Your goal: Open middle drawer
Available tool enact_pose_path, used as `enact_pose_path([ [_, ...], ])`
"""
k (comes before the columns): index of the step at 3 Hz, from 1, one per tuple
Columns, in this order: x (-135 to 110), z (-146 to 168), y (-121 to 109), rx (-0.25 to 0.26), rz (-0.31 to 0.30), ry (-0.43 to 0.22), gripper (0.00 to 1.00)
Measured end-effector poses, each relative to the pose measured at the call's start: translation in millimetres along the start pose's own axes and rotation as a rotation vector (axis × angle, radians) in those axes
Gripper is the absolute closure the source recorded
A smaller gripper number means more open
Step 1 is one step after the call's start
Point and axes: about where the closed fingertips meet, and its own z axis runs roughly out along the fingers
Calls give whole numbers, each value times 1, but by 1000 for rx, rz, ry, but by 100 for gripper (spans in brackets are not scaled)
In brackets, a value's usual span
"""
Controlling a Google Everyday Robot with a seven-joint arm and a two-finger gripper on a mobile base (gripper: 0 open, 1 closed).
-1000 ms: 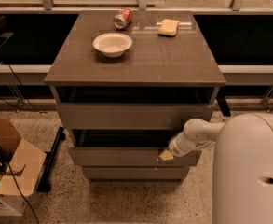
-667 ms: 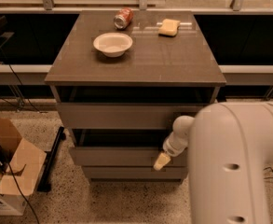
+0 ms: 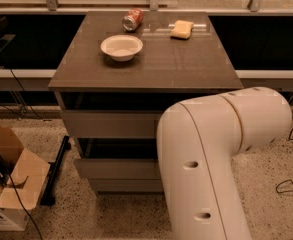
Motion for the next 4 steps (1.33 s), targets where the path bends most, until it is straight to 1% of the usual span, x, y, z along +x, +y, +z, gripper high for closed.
enact_pose_path([
  [1,11,-8,28,-45,-54,63,18],
  [2,18,-21,59,-81,-78,45,42],
  [3,18,-21,59,-81,-78,45,65],
  [4,25,-17,77,-102,-54,-23,70],
])
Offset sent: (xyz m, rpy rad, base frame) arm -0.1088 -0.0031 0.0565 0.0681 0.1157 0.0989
